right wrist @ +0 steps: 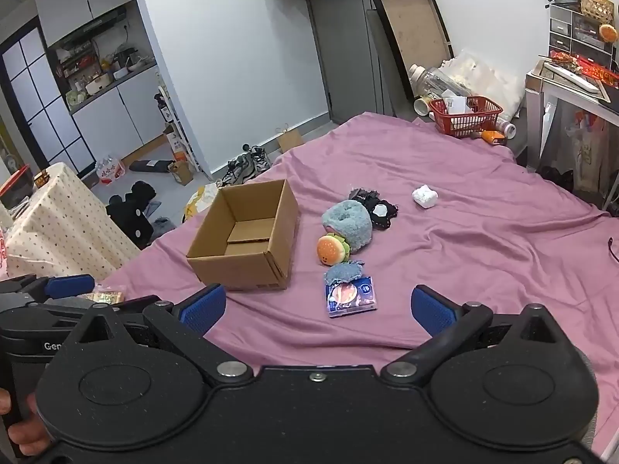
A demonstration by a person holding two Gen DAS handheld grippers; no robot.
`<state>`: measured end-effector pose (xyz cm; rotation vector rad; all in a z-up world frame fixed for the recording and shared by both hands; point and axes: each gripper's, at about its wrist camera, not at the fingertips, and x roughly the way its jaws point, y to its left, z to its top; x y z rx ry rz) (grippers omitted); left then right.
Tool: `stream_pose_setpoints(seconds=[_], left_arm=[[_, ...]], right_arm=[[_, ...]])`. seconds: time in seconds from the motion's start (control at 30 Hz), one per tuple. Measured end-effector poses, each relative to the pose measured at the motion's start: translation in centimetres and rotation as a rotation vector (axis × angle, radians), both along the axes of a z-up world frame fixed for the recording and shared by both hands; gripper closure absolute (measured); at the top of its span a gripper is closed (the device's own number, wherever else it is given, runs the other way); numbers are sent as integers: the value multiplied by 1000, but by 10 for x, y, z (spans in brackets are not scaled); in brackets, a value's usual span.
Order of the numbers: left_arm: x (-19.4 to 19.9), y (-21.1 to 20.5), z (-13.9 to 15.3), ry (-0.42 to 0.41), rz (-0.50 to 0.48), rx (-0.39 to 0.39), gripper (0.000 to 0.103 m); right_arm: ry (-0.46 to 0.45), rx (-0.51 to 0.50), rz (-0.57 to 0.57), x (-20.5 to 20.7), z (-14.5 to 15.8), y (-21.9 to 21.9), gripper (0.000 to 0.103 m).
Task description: Organize soft objects
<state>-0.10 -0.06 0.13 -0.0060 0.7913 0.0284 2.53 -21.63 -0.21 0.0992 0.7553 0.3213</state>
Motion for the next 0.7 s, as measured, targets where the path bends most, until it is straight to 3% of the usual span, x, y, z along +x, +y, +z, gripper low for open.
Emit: stream_pose_setpoints(seconds=[0.07, 0.23, 0.7], left_arm=[[1, -5, 2, -15, 1, 28, 1], [-2, -6, 5, -5, -18, -12, 1], [-9, -8, 5, -13, -33, -7, 1]], right_arm=[[-3, 7, -3, -1, -2, -4, 0], [0, -2, -5, 3, 0, -5, 0], [-7, -1, -14, -3, 1, -7, 0]])
